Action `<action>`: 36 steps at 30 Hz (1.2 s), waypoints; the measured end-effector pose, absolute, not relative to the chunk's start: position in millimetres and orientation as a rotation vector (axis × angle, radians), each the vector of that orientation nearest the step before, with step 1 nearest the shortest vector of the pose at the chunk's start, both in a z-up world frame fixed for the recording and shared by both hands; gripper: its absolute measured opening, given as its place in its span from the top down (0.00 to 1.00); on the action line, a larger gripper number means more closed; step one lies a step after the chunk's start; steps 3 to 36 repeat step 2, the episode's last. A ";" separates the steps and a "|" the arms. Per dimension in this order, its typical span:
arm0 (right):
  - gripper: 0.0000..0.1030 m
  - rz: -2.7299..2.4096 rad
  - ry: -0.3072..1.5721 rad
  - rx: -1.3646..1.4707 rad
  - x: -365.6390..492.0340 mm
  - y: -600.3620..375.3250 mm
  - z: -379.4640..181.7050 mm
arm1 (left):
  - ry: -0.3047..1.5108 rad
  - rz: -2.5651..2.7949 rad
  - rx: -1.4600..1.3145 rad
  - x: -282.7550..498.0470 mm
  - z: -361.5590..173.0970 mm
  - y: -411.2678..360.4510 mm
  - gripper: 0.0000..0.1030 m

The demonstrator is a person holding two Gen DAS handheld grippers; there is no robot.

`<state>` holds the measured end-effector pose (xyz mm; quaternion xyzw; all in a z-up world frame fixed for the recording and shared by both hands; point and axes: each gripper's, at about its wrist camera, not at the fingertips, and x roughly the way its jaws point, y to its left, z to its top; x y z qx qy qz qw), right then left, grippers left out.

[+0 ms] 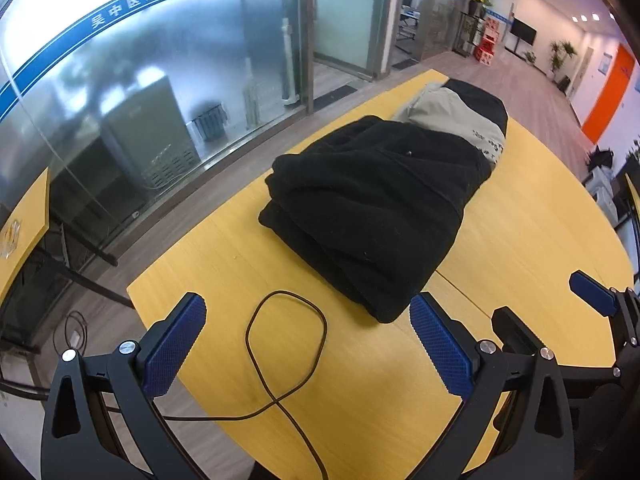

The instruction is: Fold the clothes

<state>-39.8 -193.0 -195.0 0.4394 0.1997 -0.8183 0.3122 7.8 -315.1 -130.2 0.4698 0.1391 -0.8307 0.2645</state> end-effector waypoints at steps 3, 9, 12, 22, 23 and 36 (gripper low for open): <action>0.02 -2.155 0.525 1.154 -38.1 -193.0 -192.1 | 0.356 -2.245 1.264 8.2 -127.0 -312.5 0.00; 0.02 -2.155 0.525 1.154 -38.1 -193.0 -192.1 | 0.356 -2.245 1.264 8.2 -127.0 -312.5 0.00; 0.02 -2.155 0.525 1.154 -38.1 -193.0 -192.1 | 0.356 -2.245 1.264 8.2 -127.0 -312.5 0.00; 0.02 -2.155 0.525 1.154 -38.1 -193.0 -192.1 | 0.356 -2.245 1.264 8.2 -127.0 -312.5 0.00; 0.02 -2.155 0.525 1.154 -38.1 -193.0 -192.1 | 0.356 -2.245 1.264 8.2 -127.0 -312.5 0.00; 0.02 -2.155 0.525 1.154 -38.1 -193.0 -192.1 | 0.356 -2.245 1.264 8.2 -127.0 -312.5 0.00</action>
